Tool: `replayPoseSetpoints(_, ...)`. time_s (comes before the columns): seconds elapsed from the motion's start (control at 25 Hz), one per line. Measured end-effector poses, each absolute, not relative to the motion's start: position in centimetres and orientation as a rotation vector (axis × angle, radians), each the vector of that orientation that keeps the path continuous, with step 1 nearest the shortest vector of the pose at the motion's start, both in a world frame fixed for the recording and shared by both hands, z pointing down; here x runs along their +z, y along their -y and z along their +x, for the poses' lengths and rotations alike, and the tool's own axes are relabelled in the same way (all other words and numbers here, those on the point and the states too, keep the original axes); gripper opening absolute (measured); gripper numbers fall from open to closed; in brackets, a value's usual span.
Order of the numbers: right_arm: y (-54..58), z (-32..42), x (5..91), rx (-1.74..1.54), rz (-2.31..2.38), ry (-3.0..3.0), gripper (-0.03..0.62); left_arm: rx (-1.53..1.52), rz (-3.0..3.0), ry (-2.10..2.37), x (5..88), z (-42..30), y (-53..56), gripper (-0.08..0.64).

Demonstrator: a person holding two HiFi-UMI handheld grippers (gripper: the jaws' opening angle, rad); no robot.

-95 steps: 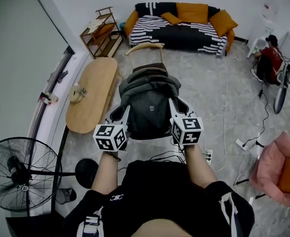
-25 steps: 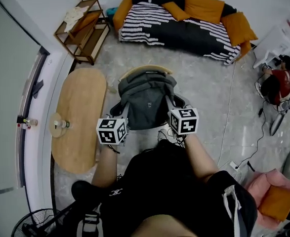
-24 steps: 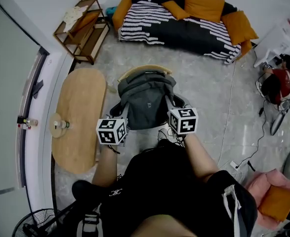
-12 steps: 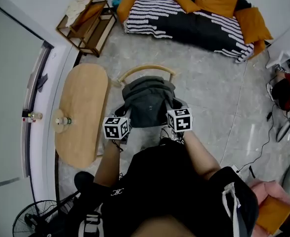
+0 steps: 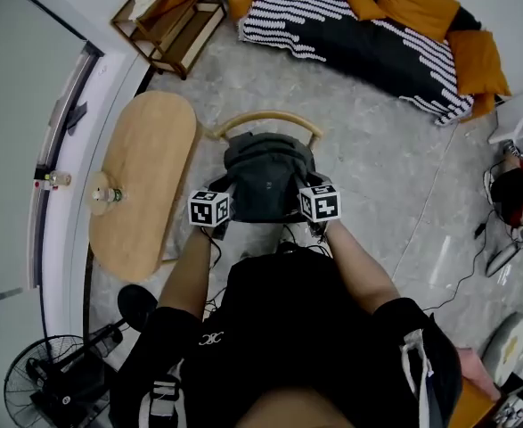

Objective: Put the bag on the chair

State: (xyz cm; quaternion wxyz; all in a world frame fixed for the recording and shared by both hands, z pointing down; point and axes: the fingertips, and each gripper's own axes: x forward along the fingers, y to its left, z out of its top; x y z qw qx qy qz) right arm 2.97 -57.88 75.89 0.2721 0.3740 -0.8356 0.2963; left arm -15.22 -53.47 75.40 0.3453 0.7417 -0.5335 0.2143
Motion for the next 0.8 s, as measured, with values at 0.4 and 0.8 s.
replayPoseSetpoints(0.4,63.1,1.1,77.4,0.641,1.007,2.217,0.097,0.690,1.941,1.543,76.8,-16.7,58.4,0.092)
replayPoseSetpoints(0.8,67.1,-0.4,79.5,0.478,1.056,2.150,0.123,0.805,1.909,1.547,79.0,-18.1,62.8,0.095)
